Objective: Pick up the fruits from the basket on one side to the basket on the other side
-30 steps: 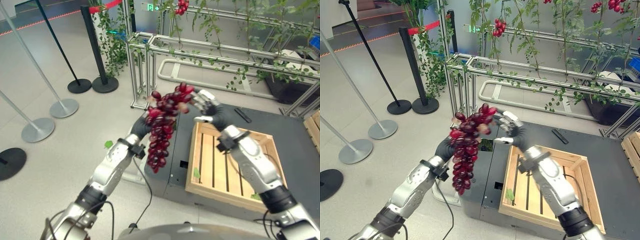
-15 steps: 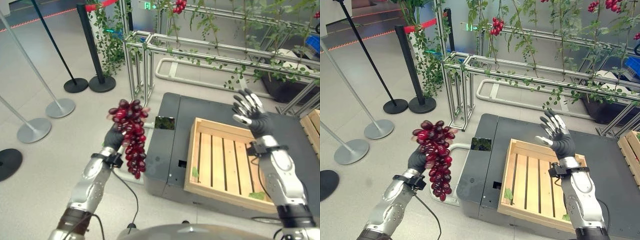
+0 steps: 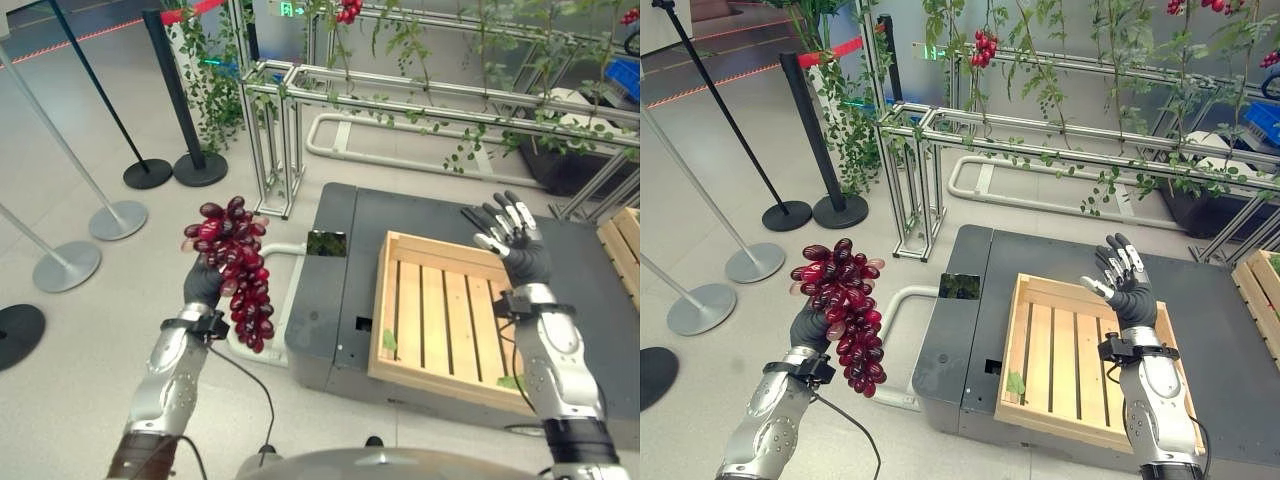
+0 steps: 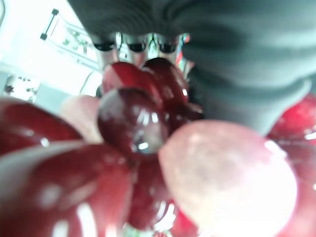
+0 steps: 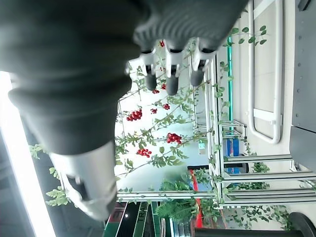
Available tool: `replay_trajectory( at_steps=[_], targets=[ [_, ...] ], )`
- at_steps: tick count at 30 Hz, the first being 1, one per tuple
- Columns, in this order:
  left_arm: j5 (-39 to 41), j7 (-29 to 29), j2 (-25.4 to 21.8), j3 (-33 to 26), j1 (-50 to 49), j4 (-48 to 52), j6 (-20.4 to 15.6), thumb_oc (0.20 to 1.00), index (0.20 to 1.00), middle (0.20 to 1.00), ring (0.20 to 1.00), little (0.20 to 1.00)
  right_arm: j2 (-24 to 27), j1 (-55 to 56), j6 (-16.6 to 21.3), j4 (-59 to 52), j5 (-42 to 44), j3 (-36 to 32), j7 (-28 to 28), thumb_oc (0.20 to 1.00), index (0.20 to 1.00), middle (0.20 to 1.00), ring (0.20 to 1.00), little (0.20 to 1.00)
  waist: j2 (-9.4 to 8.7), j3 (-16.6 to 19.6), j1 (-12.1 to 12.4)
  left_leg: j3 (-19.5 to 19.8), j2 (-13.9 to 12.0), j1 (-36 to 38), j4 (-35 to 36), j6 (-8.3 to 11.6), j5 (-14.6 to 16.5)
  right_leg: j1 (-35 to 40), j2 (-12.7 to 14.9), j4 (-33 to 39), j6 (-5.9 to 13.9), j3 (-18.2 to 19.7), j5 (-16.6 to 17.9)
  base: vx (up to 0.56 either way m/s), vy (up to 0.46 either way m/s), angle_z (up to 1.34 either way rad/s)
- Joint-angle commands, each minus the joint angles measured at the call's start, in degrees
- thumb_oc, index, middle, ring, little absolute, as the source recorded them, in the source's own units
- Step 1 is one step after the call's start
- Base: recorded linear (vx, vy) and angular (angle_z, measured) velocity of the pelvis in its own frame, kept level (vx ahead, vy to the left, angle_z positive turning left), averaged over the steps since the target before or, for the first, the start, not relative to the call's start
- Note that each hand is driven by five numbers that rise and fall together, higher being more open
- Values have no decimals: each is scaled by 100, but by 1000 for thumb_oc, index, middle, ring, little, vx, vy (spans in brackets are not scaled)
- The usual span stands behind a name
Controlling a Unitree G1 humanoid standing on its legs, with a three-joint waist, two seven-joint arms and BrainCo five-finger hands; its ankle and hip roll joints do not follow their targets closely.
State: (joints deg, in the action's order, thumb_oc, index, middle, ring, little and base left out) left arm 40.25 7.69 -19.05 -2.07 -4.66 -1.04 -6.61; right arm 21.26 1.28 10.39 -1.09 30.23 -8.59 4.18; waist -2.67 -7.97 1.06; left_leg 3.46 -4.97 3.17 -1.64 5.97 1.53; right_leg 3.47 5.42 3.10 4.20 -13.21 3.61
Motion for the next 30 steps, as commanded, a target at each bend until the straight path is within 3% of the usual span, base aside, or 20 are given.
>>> replay_trajectory(
  at_steps=[1, 2, 3, 4, 5, 6, 9, 12, 13, 17, 18, 19, 20, 21, 22, 24, 27, 28, 29, 30],
  targets=[
    [52, 22, -168, -373, 162, 776, -640, 200, 200, 200, 200, 200, 134, -297, 533, -321, -222, -390, -126, 1000, 1000, 1000, 1000, 1000, -85, 57, 44, 334, 59, -890, -503, 164, -388, -233, -78, -754, -54, -243, -1022, -397, -81, 35],
    [39, -80, -118, -397, 263, 826, -735, 200, 200, 200, 200, 200, 229, -345, 610, -350, -297, -464, -263, 1000, 1000, 1000, 1000, 1000, -61, -23, 54, 377, -39, -1179, -215, 306, -731, -397, -2, -633, -49, -499, -985, -221, -12, 42],
    [38, -82, -116, -395, 271, 827, -734, 200, 200, 200, 200, 200, 231, -352, 610, -349, -298, -469, -265, 1000, 1000, 1000, 1000, 1000, -58, -12, 39, 394, -28, -1214, -211, 298, -763, -422, 6, -627, -45, -517, -959, -305, -31, 68],
    [74, -32, -136, -442, 296, 866, -747, 200, 200, 200, 200, 200, 289, -394, 589, -363, -346, -488, -258, 1000, 1000, 1000, 1000, 1000, -97, -8, 18, 397, 43, -1174, -317, 241, -542, -561, 71, -635, -33, -534, -891, -218, -62, 77],
    [23, 4, -128, -570, 211, 919, -793, 200, 200, 200, 200, 200, 336, -392, 577, -408, -439, -477, -202, 1000, 1000, 1000, 1000, 1000, -168, 63, -31, 356, 226, -951, -911, 78, -74, -709, 131, -623, -25, -580, -778, -216, -61, 61],
    [23, 4, -127, -571, 211, 922, -792, 200, 200, 200, 200, 200, 335, -393, 577, -409, -440, -478, -203, 1000, 1000, 1000, 1000, 1000, -171, 70, -40, 361, 240, -980, -927, 68, -88, -724, 144, -617, -20, -587, -756, -163, -44, 39],
    [-18, 38, -61, -660, 146, 961, -857, 200, 200, 200, 200, 200, 330, -388, 551, -411, -466, -470, -119, 1000, 1000, 1000, 1000, 1000, -158, 106, -164, 272, 394, -458, -1982, -127, 583, -798, 244, -598, -26, -542, -581, -110, 83, 11],
    [-52, 2, 20, -760, 93, 977, -929, 200, 200, 200, 200, 200, 273, -343, 538, -380, -466, -500, -113, 1000, 1000, 1000, 1000, 1000, -75, 143, -235, 324, 454, -74, -1967, -179, 821, -862, 295, -628, 28, -503, -463, -121, 217, 0],
    [-78, -67, 101, -841, 118, 968, -959, 200, 200, 200, 200, 200, 227, -226, 507, -391, -504, -623, -146, 1000, 1000, 1000, 1000, 1000, 67, 227, -426, 83, 387, 424, -1458, -302, 1375, -1097, 489, -767, 200, -512, -262, -246, 392, 37],
    [-250, -88, 47, -724, 213, 995, -962, 200, 200, 200, 200, 200, 170, -131, 528, -397, -601, -742, -248, 1000, 1000, 1000, 1000, 1000, 13, 189, -529, -177, 675, 392, -948, -558, 1497, -1324, 923, -837, 449, -519, 150, -251, 374, 38],
    [-404, -107, 23, -701, 234, 1018, -975, 200, 200, 200, 200, 200, 86, -100, 504, -393, -762, -728, -292, 1000, 1000, 1000, 1000, 1000, -70, 67, -515, -286, 959, 283, -1007, -691, 1566, -1394, 1220, -761, 645, -448, 478, -261, 374, -23],
    [-494, -150, -4, -723, 241, 1025, -991, 200, 200, 200, 200, 200, 62, -111, 467, -382, -820, -701, -329, 1000, 1000, 1000, 1000, 1000, -76, 26, -493, -361, 1031, 234, -1038, -716, 1584, -1413, 1347, -676, 688, -501, 576, -267, 380, -50],
    [-501, -156, -8, -724, 246, 1026, -990, 200, 200, 200, 200, 200, 54, -115, 462, -387, -828, -699, -336, 1000, 1000, 1000, 1000, 1000, -93, 20, -478, -381, 1049, 224, -1055, -727, 1586, -1418, 1357, -657, 696, -478, 603, -274, 283, -33],
    [-637, -188, -35, -771, 205, 1016, -995, 200, 200, 200, 200, 200, -52, -129, 428, -386, -816, -601, -308, 1000, 1000, 1000, 1000, 1000, -10, -73, -402, -559, 1054, 120, -1188, -742, 1615, -1413, 1603, -475, 751, -707, 640, -310, 262, -60],
    [-670, -229, -44, -823, 181, 1020, -1000, 200, 200, 200, 200, 200, -92, -116, 408, -424, -879, -564, -298, 1000, 1000, 1000, 1000, 1000, 31, -121, -395, -609, 1025, 39, -1254, -741, 1582, -1412, 1691, -464, 769, -628, 631, -316, 256, -57],
    [-665, -238, -58, -867, 160, 975, -971, 200, 200, 200, 200, 200, -134, -82, 354, -400, -918, -533, -272, 1000, 1000, 1000, 1000, 1000, 52, -154, -412, -601, 1029, -66, -1267, -804, 1438, -1443, 1656, -736, 718, -322, 461, -221, 148, -62],
    [-664, -248, -60, -874, 133, 958, -947, 200, 200, 200, 200, 200, -177, -45, 325, -359, -885, -526, -253, 1000, 1000, 1000, 1000, 1000, 65, -130, -395, -650, 1005, -101, -1146, -843, 1319, -1389, 1569, -1025, 657, -247, 312, -206, 131, -19],
    [-683, -193, -76, -900, 51, 998, -871, 200, 200, 200, 200, 200, -183, 135, 276, -361, -859, -616, -114, 1000, 1000, 1000, 1000, 1000, 88, 9, -374, -651, 974, -165, -908, -921, 1100, -1221, 1091, -1900, 544, 78, -249, -186, 92, -17],
    [-683, -194, -78, -899, 51, 1000, -869, 200, 200, 200, 200, 200, -187, 137, 274, -365, -858, -620, -112, 1000, 1000, 1000, 1000, 1000, 66, 27, -362, -667, 994, -188, -892, -924, 1068, -1269, 1111, -1923, 540, 102, -244, -210, 96, -17],
    [-663, -194, -66, -877, 89, 978, -860, 200, 200, 200, 200, 200, -183, 184, 276, -340, -844, -648, -94, 1000, 1000, 1000, 1000, 1000, 51, 97, -368, -643, 1007, -221, -879, -933, 1019, -1182, 855, -2179, 515, 277, -478, -56, -25, -30]
  ],
)
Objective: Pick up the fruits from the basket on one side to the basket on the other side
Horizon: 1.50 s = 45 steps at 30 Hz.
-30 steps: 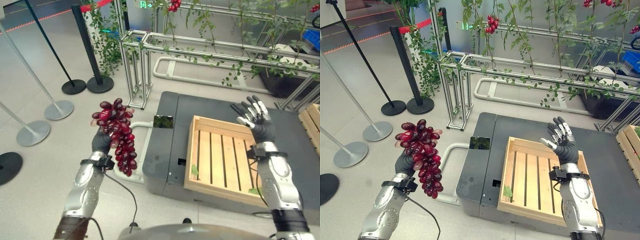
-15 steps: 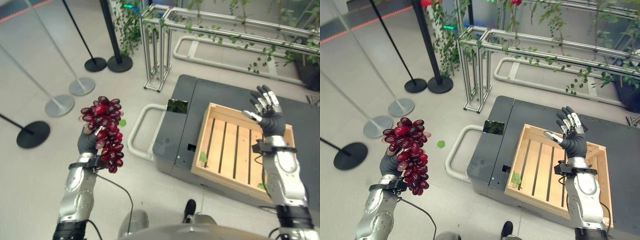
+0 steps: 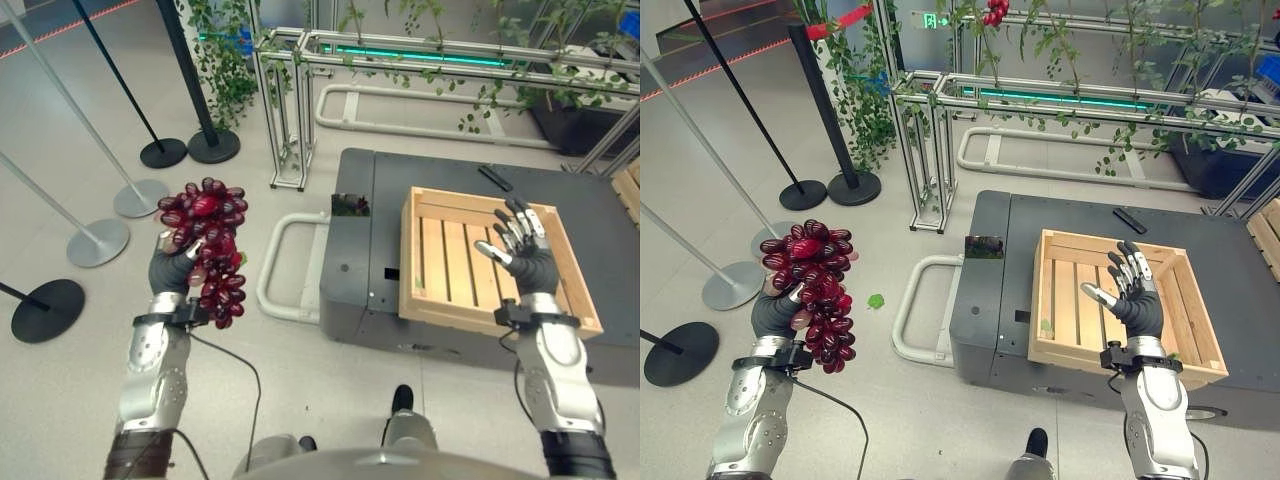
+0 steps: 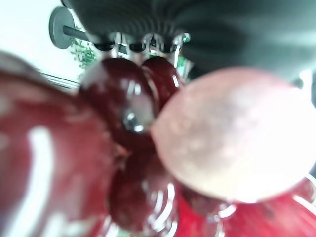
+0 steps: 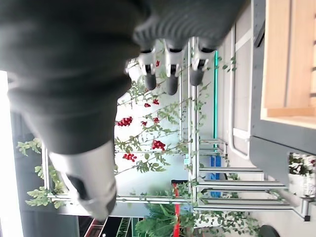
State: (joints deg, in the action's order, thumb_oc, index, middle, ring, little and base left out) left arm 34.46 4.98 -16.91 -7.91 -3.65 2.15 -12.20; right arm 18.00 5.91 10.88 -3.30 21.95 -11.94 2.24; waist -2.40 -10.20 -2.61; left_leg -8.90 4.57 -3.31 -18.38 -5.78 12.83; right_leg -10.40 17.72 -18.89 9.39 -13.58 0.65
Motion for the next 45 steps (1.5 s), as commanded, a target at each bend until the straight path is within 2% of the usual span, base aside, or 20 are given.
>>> replay_trajectory(
  at_steps=[1, 3, 6, 12, 15, 16, 18, 19, 21, 23, 25, 27, 28, 29, 30, 31, 32, 37, 43, 45],
  targets=[
    [-63, 77, -278, -231, 48, 637, -298, 200, 200, 200, 200, 200, 144, -189, 254, -116, -41, -341, 85, 1000, 1000, 1000, 1000, 1000, -39, 437, -13, 672, 115, 398, 739, 225, -116, 441, -784, -269, -50, 599, -532, -56, -25, -14],
    [-84, 80, -290, -197, 55, 636, -299, 200, 200, 200, 200, 200, 152, -170, 281, -84, -71, -336, 65, 1000, 1000, 1000, 1000, 1000, -107, 518, 45, 725, 163, 304, 668, 235, -136, 636, -904, -133, -99, 682, -604, -47, -97, 24],
    [-107, 100, -252, -333, -229, 732, -348, 200, 200, 200, 200, 200, 192, -148, 282, -46, 37, -223, 139, 1000, 1000, 1000, 1000, 1000, -175, 716, 371, 751, 115, 101, 679, 320, -240, 1158, -889, 1004, -170, 508, -762, -65, -179, -3],
    [-32, 182, -238, -448, -479, 754, -301, 200, 200, 200, 200, 200, 222, 114, 226, -403, 131, -189, 403, 1000, 1000, 1000, 1000, 1000, -191, 593, 589, 1062, -146, -299, 728, 616, -711, 1272, -1122, 1269, -386, 286, -964, -143, -237, 17],
    [-54, 274, -318, -231, -360, 814, -277, 200, 200, 200, 200, 200, 259, 146, 310, -426, 205, -281, 404, 1000, 1000, 1000, 1000, 1000, -173, 334, 724, 1583, -216, -617, 741, 857, -1108, 1249, -1283, 1125, -548, -42, -1147, -149, -215, 115],
    [18, 226, -371, -155, -249, 905, -308, 200, 200, 200, 200, 200, 285, 35, 387, -388, 305, -197, 356, 1000, 1000, 1000, 1000, 1000, -99, 159, 850, 2041, -249, -834, 665, 1002, -1273, 1181, -1393, 902, -654, -351, -1317, -171, -241, 138],
    [29, 212, -399, -118, -185, 921, -311, 200, 200, 200, 200, 200, 338, -16, 413, -414, 313, -169, 344, 1000, 1000, 1000, 1000, 1000, -50, 51, 872, 2224, -246, -991, 586, 1112, -1416, 1167, -1461, 860, -732, -482, -1357, -210, -227, 127],
    [-2, 188, -450, -36, -95, 978, -328, 200, 200, 200, 200, 200, 509, -137, 491, -452, 258, -141, 290, 1000, 1000, 1000, 1000, 1000, 168, -195, 1028, 2526, -353, -1260, 793, 1381, -1939, 1162, -1641, 919, -827, -796, -1421, -233, -195, 135],
    [31, 144, -381, -22, -117, 1003, -359, 200, 200, 200, 200, 200, 627, -221, 529, -441, 218, -114, 223, 1000, 1000, 1000, 1000, 1000, 311, -302, 1084, 2549, -461, -1452, 1145, 1540, -2190, 1146, -1652, 954, -857, -1012, -1469, -289, -36, 153],
    [151, 195, -211, -154, -352, 991, -350, 200, 200, 200, 200, 200, 770, -500, 465, -279, 0, 5, 72, 1000, 1000, 1000, 1000, 1000, 291, -356, 1267, 2183, -611, -1343, 922, 1495, -1877, 1099, -1410, 994, -803, -1373, -1377, -319, -72, 121],
    [253, 228, -145, -171, -488, 980, -312, 200, 200, 200, 200, 200, 725, -528, 447, -336, -48, 54, 12, 1000, 1000, 1000, 1000, 1000, 216, -271, 1222, 1416, -759, -1211, 557, 1357, -1641, 1209, -1296, 1240, -773, -1882, -1265, -291, -81, 92],
    [306, 216, -175, -192, -429, 913, -288, 200, 200, 200, 200, 200, 675, -572, 441, -433, -113, 133, -54, 1000, 1000, 1000, 1000, 1000, 111, -112, 1110, 314, -1152, -946, 167, 1190, -1207, 1230, -1136, 1462, -783, -2430, -1113, -264, -7, 139],
    [308, 215, -182, -200, -432, 907, -287, 200, 200, 200, 200, 200, 667, -572, 441, -434, -123, 148, -64, 1000, 1000, 1000, 1000, 1000, 108, -112, 1111, 303, -1156, -928, 159, 1183, -1173, 1250, -1140, 1475, -772, -2424, -1111, -141, 50, 140],
    [309, 223, -225, -154, -358, 911, -273, 200, 200, 200, 200, 200, 588, -574, 436, -444, -71, 196, -86, 1000, 1000, 1000, 1000, 1000, 107, 10, 1072, -145, -1295, -619, 257, 1133, -1020, 1236, -1057, 1530, -806, -2665, -1047, -191, 127, 180],
    [285, 242, -317, -120, -282, 921, -252, 200, 200, 200, 200, 200, 531, -481, 442, -448, -119, 118, -132, 1000, 1000, 1000, 1000, 1000, 77, 183, 890, -924, -1409, -250, 411, 1114, -832, 1215, -828, 1600, -754, -3125, -859, -196, 134, 179],
    [283, 240, -322, -116, -286, 919, -248, 200, 200, 200, 200, 200, 523, -469, 440, -456, -129, 119, -138, 1000, 1000, 1000, 1000, 1000, 74, 192, 868, -907, -1386, -243, 434, 1101, -833, 1228, -813, 1604, -730, -3154, -843, -187, 254, 230],
    [244, 223, -387, -28, -139, 914, -235, 200, 200, 200, 200, 200, 476, -401, 433, -516, -235, 17, -203, 1000, 1000, 1000, 1000, 1000, 52, 351, 694, -1454, -1480, -20, 313, 1079, -599, 1230, -506, 1540, -703, -3671, -674, -85, 248, 222],
    [125, 175, -551, 30, -117, 996, -289, 200, 200, 200, 200, 200, 219, -456, 412, -339, -64, 92, -197, 1000, 1000, 1000, 1000, 1000, 157, 440, 656, -1026, -1033, 4, 775, 826, -507, 1160, -20, 913, -440, -3920, -385, -45, 332, 201],
    [-113, -2, -748, -126, -89, 999, -327, 200, 200, 200, 200, 200, -95, -697, 338, -255, 44, 631, -58, 1000, 1000, 1000, 1000, 1000, 42, 456, 1017, -676, -607, 3, 687, 454, -259, 1273, 419, 320, -215, -3924, -294, 4, 280, 42],
    [-216, -115, -840, -95, -54, 942, -394, 200, 200, 200, 200, 200, -221, -730, 342, -219, 5, 832, -39, 1000, 1000, 1000, 1000, 1000, 93, 434, 934, -218, -337, 133, 699, 310, -167, 993, 442, -510, -2, -2918, -272, 78, 253, 51]
  ],
)
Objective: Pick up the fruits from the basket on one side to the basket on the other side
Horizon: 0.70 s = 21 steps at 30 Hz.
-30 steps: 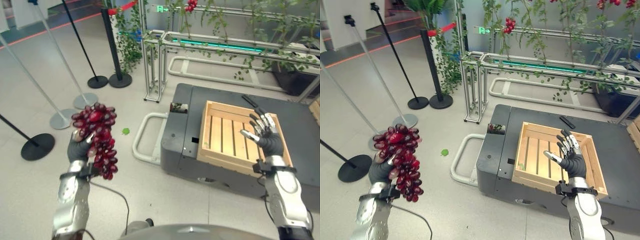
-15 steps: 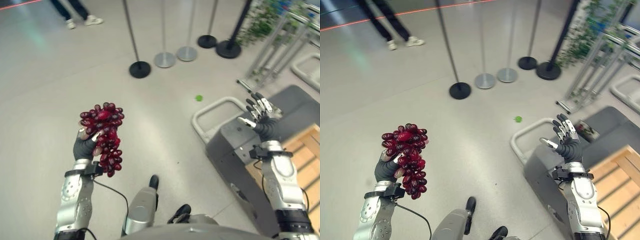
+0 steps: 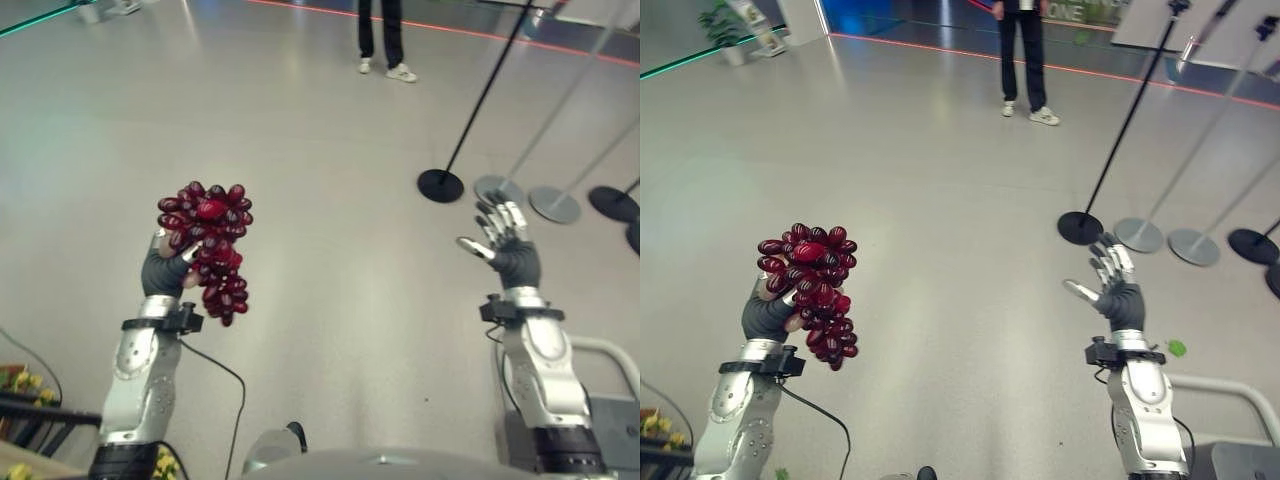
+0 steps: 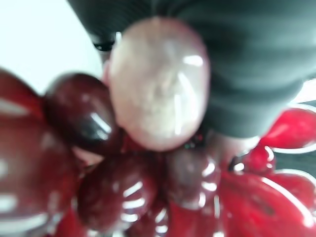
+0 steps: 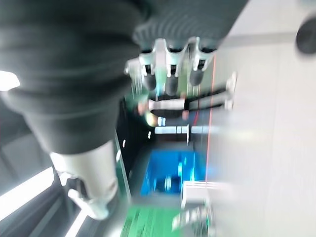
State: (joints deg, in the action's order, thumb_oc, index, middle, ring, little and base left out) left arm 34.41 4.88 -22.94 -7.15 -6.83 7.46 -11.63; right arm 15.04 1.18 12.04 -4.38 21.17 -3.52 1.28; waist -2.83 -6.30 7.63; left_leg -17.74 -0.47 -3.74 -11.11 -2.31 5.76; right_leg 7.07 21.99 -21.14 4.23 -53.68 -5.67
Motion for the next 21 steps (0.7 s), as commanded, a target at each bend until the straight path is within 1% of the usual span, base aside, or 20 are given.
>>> replay_trajectory(
  at_steps=[1, 2, 3, 4, 5, 6, 7, 8, 9, 10, 11, 12, 15, 16, 17, 18, 19, 20, 21],
  targets=[
    [-217, -113, -235, -175, 261, 412, -454, 200, 200, 200, 200, 200, 72, -259, 227, -111, 76, -1, 54, 1000, 1000, 1000, 1000, 1000, 129, 48, -86, 655, 185, 183, -17, -51, 549, -783, 48, -334, 540, 1126, 354, -65, 254, 110],
    [-246, -167, -206, -110, 270, 418, -509, 200, 200, 200, 200, 200, 116, -189, 217, -165, -29, 18, 102, 1000, 1000, 1000, 1000, 1000, 169, 54, -142, 1027, 395, 171, 130, -139, 345, -1038, -319, -636, 514, 2046, 377, -80, 175, 108],
    [-248, -168, -202, -108, 267, 420, -509, 200, 200, 200, 200, 200, 119, -185, 216, -167, -29, 18, 102, 1000, 1000, 1000, 1000, 1000, 166, 71, -136, 1022, 400, 163, 148, -140, 334, -1061, -314, -645, 514, 2055, 375, -97, 221, 128],
    [-246, -144, -171, -52, 280, 407, -520, 200, 200, 200, 200, 200, 172, -114, 205, -184, -51, -30, 142, 1000, 1000, 1000, 1000, 1000, 188, 113, -198, 1300, 509, 168, 206, -147, 268, -1220, -672, -783, 456, 2558, 167, -8, 111, 99],
    [-277, -121, -166, 39, 350, 391, -521, 200, 200, 200, 200, 200, 216, -61, 203, -224, -79, -90, 184, 1000, 1000, 1000, 1000, 1000, 183, 161, -294, 1662, 653, 153, 270, -123, 143, -1405, -1132, -817, 376, 3078, -33, 15, 136, 130],
    [-306, -87, -134, 95, 398, 381, -521, 200, 200, 200, 200, 200, 262, -15, 213, -249, -75, -149, 231, 1000, 1000, 1000, 1000, 1000, 157, 193, -330, 1973, 785, 192, 374, -114, 79, -1420, -1328, -641, 312, 3256, -185, 65, 48, 159],
    [-333, -44, -125, 148, 497, 407, -519, 200, 200, 200, 200, 200, 255, 35, 257, -272, -11, -218, 226, 1000, 1000, 1000, 1000, 1000, 136, 203, -358, 2464, 878, 184, 440, -97, 4, -1486, -1450, -371, 177, 3529, -385, 87, -24, 164],
    [-323, -28, -119, 163, 525, 398, -518, 200, 200, 200, 200, 200, 270, 18, 265, -287, -10, -241, 231, 1000, 1000, 1000, 1000, 1000, 146, 210, -420, 2658, 864, 176, 474, -71, -26, -1599, -1505, -182, 142, 3717, -431, 98, -64, 185],
    [-318, -13, -120, 189, 548, 376, -519, 200, 200, 200, 200, 200, 284, 0, 269, -259, 1, -262, 223, 1000, 1000, 1000, 1000, 1000, 128, 216, -468, 2867, 914, 194, 494, -42, -62, -1674, -1649, 64, 136, 4039, -389, 52, -28, 155],
    [-317, -12, -120, 190, 553, 375, -519, 200, 200, 200, 200, 200, 285, -6, 271, -255, 2, -265, 224, 1000, 1000, 1000, 1000, 1000, 135, 225, -475, 2877, 910, 176, 506, -41, -92, -1678, -1655, 104, 135, 4027, -349, 87, -28, 159],
    [-322, -7, -127, 232, 591, 363, -513, 200, 200, 200, 200, 200, 294, -3, 278, -247, 13, -317, 206, 1000, 1000, 1000, 1000, 1000, 128, 197, -549, 3202, 996, 209, 516, -11, -143, -1826, -1907, 228, 147, 4587, -333, 120, -41, 162],
    [-285, 52, -81, 329, 644, 338, -493, 200, 200, 200, 200, 200, 337, -2, 294, -265, 34, -334, 199, 1000, 1000, 1000, 1000, 1000, 110, 139, -621, 3651, 1131, 266, 523, 38, -140, -1824, -2017, 549, 198, 5009, -173, 159, -67, 155],
    [-306, 138, -49, 429, 643, 360, -486, 200, 200, 200, 200, 200, 387, 20, 281, -243, 24, -306, 272, 1000, 1000, 1000, 1000, 1000, 82, 115, -712, 4114, 1257, 311, 524, 75, -158, -1731, -2234, 906, 191, 5570, -24, 92, -69, 191],
    [-306, 138, -49, 429, 646, 362, -486, 200, 200, 200, 200, 200, 388, 16, 283, -240, 25, -308, 273, 1000, 1000, 1000, 1000, 1000, 80, 117, -722, 4124, 1263, 296, 533, 79, -190, -1733, -2224, 939, 197, 5562, 13, 55, -65, 200],
    [-296, 159, -42, 457, 635, 378, -483, 200, 200, 200, 200, 200, 407, 29, 273, -237, 9, -301, 294, 1000, 1000, 1000, 1000, 1000, 54, 131, -721, 4229, 1292, 305, 528, 101, -196, -1682, -2267, 983, 178, 5655, 47, 100, -159, 169],
    [-319, 201, -6, 521, 602, 359, -485, 200, 200, 200, 200, 200, 406, 42, 248, -178, 52, -259, 352, 1000, 1000, 1000, 1000, 1000, -6, 140, -603, 4431, 1328, 361, 505, 179, -149, -1452, -2222, 1194, 100, 5472, 3, 133, -238, 192],
    [-322, 186, 15, 536, 577, 351, -488, 200, 200, 200, 200, 200, 421, 11, 264, -146, 56, -213, 352, 1000, 1000, 1000, 1000, 1000, -7, 177, -542, 4513, 1309, 359, 530, 233, -163, -1341, -2194, 1300, 75, 5329, 9, 87, -197, 166],
    [-324, 184, 17, 537, 579, 354, -487, 200, 200, 200, 200, 200, 423, 6, 268, -141, 57, -215, 352, 1000, 1000, 1000, 1000, 1000, -8, 183, -564, 4536, 1317, 343, 542, 239, -198, -1346, -2180, 1328, 82, 5309, 41, 80, -208, 91],
    [-204, 170, 86, 532, 534, 350, -469, 200, 200, 200, 200, 200, 440, -23, 256, -124, 94, -183, 345, 1000, 1000, 1000, 1000, 1000, -2, 254, -498, 4570, 1239, 349, 560, 342, -184, -1166, -2183, 1495, 43, 5098, -13, 47, -127, 38]
  ],
)
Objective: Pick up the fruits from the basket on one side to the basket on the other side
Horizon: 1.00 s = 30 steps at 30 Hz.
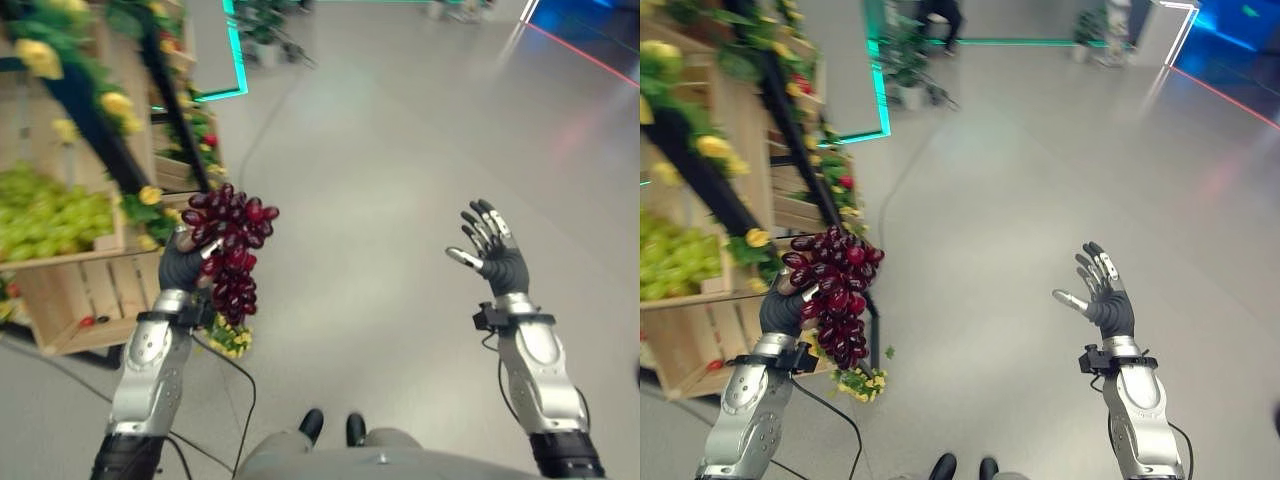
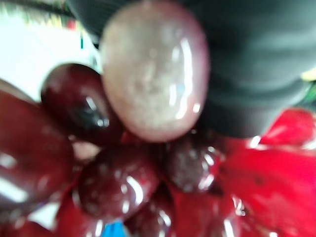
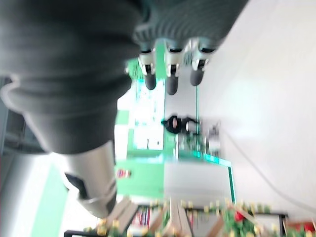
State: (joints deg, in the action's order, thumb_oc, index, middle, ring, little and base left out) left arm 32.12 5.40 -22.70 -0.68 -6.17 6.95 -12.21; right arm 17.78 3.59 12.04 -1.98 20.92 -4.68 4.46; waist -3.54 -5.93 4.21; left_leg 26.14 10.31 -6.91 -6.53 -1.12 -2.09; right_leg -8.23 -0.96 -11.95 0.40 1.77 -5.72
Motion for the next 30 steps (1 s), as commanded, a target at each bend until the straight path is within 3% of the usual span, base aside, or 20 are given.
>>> replay_trajectory(
  at_steps=[1, 6, 7, 8, 9, 10, 11, 12, 13, 14, 15, 16, 20, 21, 22, 25, 28, 30],
  targets=[
    [26, 118, 62, -116, 472, 403, -410, 200, 200, 200, 200, 200, 169, -269, 258, -360, 121, -70, 28, 1000, 1000, 1000, 1000, 1000, 67, 221, -174, 202, 171, 649, 112, 228, 566, 357, 124, 598, 434, -466, 22, 70, -209, 45],
    [162, 101, 101, -19, 499, 421, -383, 200, 200, 200, 200, 200, 282, -447, 285, -217, 231, -25, -49, 1000, 1000, 1000, 1000, 1000, 45, 222, -16, 415, 11, 467, 113, 513, 441, 721, 131, 1059, 373, -1120, 43, -12, -232, 76],
    [209, 123, 146, -18, 424, 485, -369, 200, 200, 200, 200, 200, 318, -442, 278, -181, 218, -40, -58, 1000, 1000, 1000, 1000, 1000, 48, 196, 63, 480, -58, 388, 158, 620, 368, 826, 131, 1183, 352, -1403, 23, -48, -115, 80],
    [209, 122, 147, -19, 424, 485, -368, 200, 200, 200, 200, 200, 319, -442, 278, -181, 218, -39, -57, 1000, 1000, 1000, 1000, 1000, 47, 202, 49, 493, -54, 381, 164, 620, 358, 823, 135, 1187, 354, -1416, 26, -80, -224, 120],
    [231, 126, 167, 22, 413, 490, -354, 200, 200, 200, 200, 200, 348, -424, 299, -180, 234, -95, -95, 1000, 1000, 1000, 1000, 1000, 66, 131, 68, 220, -220, 215, 194, 704, 242, 931, 137, 1257, 338, -1667, -63, -103, -105, 99],
    [247, 116, 183, 50, 470, 473, -349, 200, 200, 200, 200, 200, 407, -432, 306, -203, 219, -164, -145, 1000, 1000, 1000, 1000, 1000, 87, 45, -24, -326, -377, 19, 165, 712, 153, 972, 189, 1289, 359, -1815, -67, -115, -95, 100],
    [247, 115, 187, 53, 483, 470, -349, 200, 200, 200, 200, 200, 412, -441, 306, -202, 219, -171, -146, 1000, 1000, 1000, 1000, 1000, 93, 56, -35, -314, -363, -19, 162, 707, 118, 943, 199, 1295, 369, -1830, -39, -167, -12, 135],
    [268, 101, 229, 146, 600, 396, -338, 200, 200, 200, 200, 200, 438, -565, 351, -199, 164, -176, -289, 1000, 1000, 1000, 1000, 1000, 117, -34, -128, -1593, -749, -271, 139, 677, 92, 1026, 330, 1406, 440, -2094, 25, -155, -17, 152],
    [243, 64, 226, 178, 677, 353, -353, 200, 200, 200, 200, 200, 421, -616, 356, -199, 158, -151, -348, 1000, 1000, 1000, 1000, 1000, 136, -49, -138, -2065, -924, -334, 130, 675, 72, 1072, 388, 1454, 447, -2242, 53, -180, -29, 164],
    [245, 56, 227, 201, 731, 327, -359, 200, 200, 200, 200, 200, 408, -634, 370, -197, 136, -150, -385, 1000, 1000, 1000, 1000, 1000, 146, -49, -175, -2399, -1072, -379, 75, 692, 30, 1078, 429, 1459, 443, -2347, 61, -94, -5, 90],
    [245, 56, 227, 201, 739, 326, -359, 200, 200, 200, 200, 200, 408, -640, 371, -195, 135, -153, -385, 1000, 1000, 1000, 1000, 1000, 150, -36, -185, -2389, -1067, -412, 76, 686, 3, 1050, 432, 1460, 444, -2359, 81, -72, -4, 74],
    [241, 69, 188, 188, 738, 314, -357, 200, 200, 200, 200, 200, 397, -628, 343, -214, 106, -111, -367, 1000, 1000, 1000, 1000, 1000, 136, -15, -195, -2622, -1271, -232, 28, 707, 140, 1062, 491, 1421, 389, -2486, 52, -23, -16, 50],
    [220, 56, 158, 127, 668, 342, -355, 200, 200, 200, 200, 200, 384, -586, 308, -205, 90, -61, -293, 1000, 1000, 1000, 1000, 1000, 96, 33, -167, -2456, -1311, -68, -22, 727, 302, 1087, 512, 1384, 330, -2497, 0, 8, -7, 43],
    [237, 42, 143, 34, 545, 439, -307, 200, 200, 200, 200, 200, 348, -540, 278, -171, 126, -46, -246, 1000, 1000, 1000, 1000, 1000, 51, 88, -108, -2290, -1513, 226, 93, 758, 409, 1112, 486, 1302, 296, -2522, -78, 3, 19, 41],
    [237, 41, 143, 34, 544, 444, -303, 200, 200, 200, 200, 200, 349, -541, 278, -172, 127, -49, -245, 1000, 1000, 1000, 1000, 1000, 46, 97, -122, -2278, -1500, 210, 119, 750, 367, 1093, 498, 1306, 299, -2538, -57, 13, 49, 37],
    [230, -13, 161, 10, 563, 424, -292, 200, 200, 200, 200, 200, 414, -439, 308, -200, 104, -192, -356, 1000, 1000, 1000, 1000, 1000, 128, 76, -192, -2548, -1888, 314, 322, 868, 230, 1127, 635, 1242, 370, -2806, -38, -20, 184, 20],
    [248, -25, 142, 66, 719, 373, -298, 200, 200, 200, 200, 200, 463, -395, 341, -149, 17, -359, -521, 1000, 1000, 1000, 1000, 1000, 212, 73, -297, -2936, -1987, 326, 423, 885, 173, 1188, 796, 1182, 435, -3066, 37, -13, 282, 38],
    [249, -5, 126, 68, 737, 359, -301, 200, 200, 200, 200, 200, 471, -396, 331, -140, -11, -398, -544, 1000, 1000, 1000, 1000, 1000, 216, 66, -305, -2992, -1970, 331, 423, 867, 201, 1208, 850, 1179, 474, -3107, 79, 21, 187, 40]
  ],
)
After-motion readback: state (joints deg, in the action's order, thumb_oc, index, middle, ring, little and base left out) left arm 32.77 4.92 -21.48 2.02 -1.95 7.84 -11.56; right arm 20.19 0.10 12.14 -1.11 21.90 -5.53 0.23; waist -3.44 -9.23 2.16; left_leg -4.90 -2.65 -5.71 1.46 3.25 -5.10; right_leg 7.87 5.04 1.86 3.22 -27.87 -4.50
